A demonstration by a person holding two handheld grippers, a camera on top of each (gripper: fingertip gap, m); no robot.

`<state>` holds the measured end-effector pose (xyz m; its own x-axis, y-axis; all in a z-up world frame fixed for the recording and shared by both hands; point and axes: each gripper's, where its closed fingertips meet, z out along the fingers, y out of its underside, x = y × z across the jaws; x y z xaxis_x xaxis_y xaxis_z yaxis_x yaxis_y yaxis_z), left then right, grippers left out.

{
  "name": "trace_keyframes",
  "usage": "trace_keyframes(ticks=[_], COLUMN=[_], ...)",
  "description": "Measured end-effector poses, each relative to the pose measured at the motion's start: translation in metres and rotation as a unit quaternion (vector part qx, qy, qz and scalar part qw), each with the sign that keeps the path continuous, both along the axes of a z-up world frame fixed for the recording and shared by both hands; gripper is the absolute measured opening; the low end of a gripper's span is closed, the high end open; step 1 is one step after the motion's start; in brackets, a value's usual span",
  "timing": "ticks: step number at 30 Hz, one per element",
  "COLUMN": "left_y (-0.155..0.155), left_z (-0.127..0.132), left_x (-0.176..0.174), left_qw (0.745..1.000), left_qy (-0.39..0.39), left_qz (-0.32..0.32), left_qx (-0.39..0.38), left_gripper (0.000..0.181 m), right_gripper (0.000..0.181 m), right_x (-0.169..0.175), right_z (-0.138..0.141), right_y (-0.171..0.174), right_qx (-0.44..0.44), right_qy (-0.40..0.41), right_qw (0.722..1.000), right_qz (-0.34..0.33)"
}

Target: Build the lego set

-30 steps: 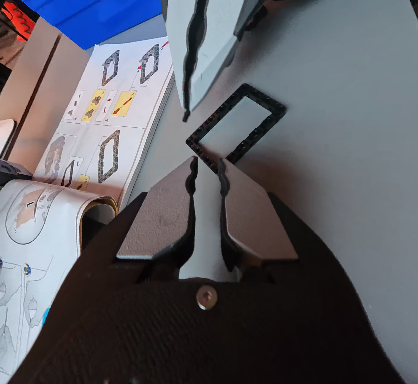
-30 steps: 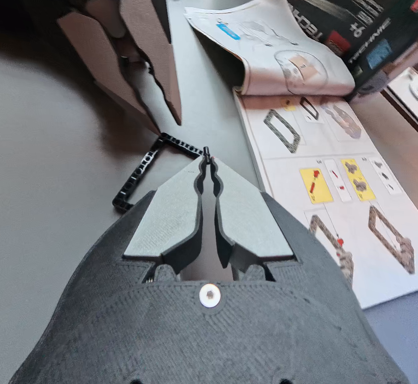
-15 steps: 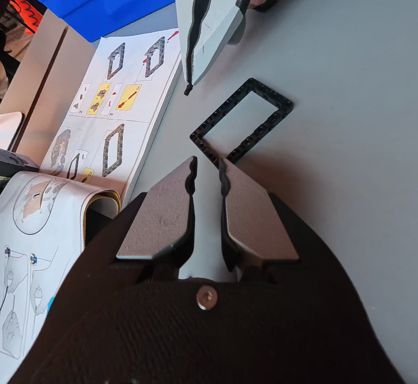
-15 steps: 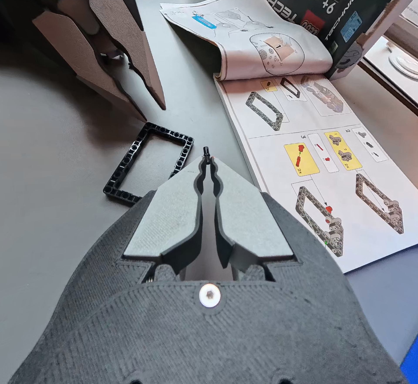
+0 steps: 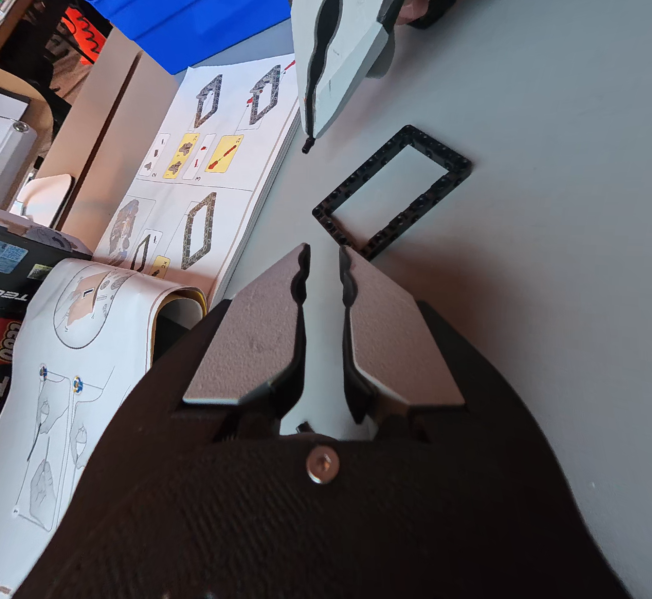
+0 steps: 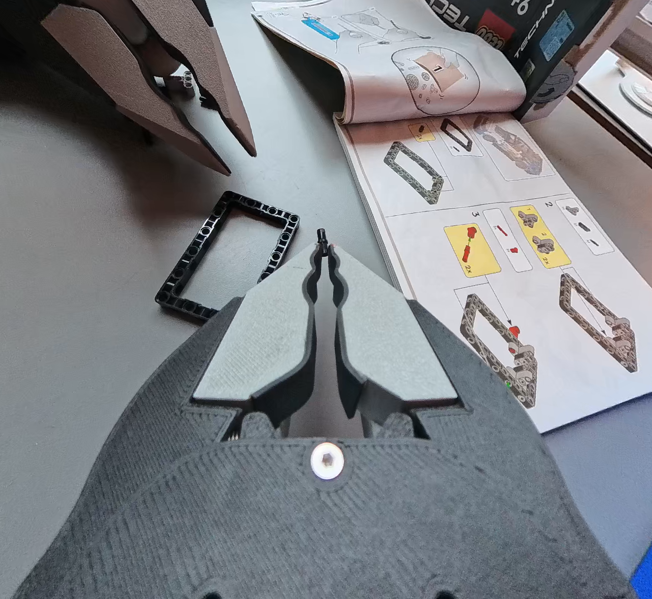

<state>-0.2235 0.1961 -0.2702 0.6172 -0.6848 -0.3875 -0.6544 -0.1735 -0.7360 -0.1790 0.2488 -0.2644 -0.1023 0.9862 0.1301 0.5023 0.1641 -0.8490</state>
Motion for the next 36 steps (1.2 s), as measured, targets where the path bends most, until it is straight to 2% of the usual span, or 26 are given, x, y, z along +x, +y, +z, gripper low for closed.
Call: trace_keyframes(ticks=[17,21,28,33,36], left_y=[0.004,-0.003,-0.014,-0.008,0.002], left_z=[0.006,0.002,-0.013,-0.016,-0.014], left_x=[-0.005,-0.003,0.004,0.006,0.002], left_qw=[0.999,1.0,0.996,0.995,0.995], left_qy=[0.01,0.011,0.067,0.073,0.078], left_qz=[0.016,0.003,-0.028,-0.033,-0.023], left_qx=[0.026,0.0,-0.051,-0.058,-0.051], left_gripper=[0.011,0.013,0.02,0.021,0.021], right_gripper=[0.0,0.0,0.0,0.0,0.0], right_x=[0.001,0.003,0.006,0.01,0.009], right_z=[-0.005,-0.009,-0.016,-0.011,-0.006], right_y=[-0.006,-0.016,-0.025,-0.042,-0.053], right_qx=[-0.022,-0.054,-0.098,-0.141,-0.136], right_qy=[-0.016,-0.034,-0.066,-0.063,-0.053], right_qw=[0.999,0.997,0.99,0.98,0.976], right_qz=[0.018,0.048,0.075,0.127,0.161])
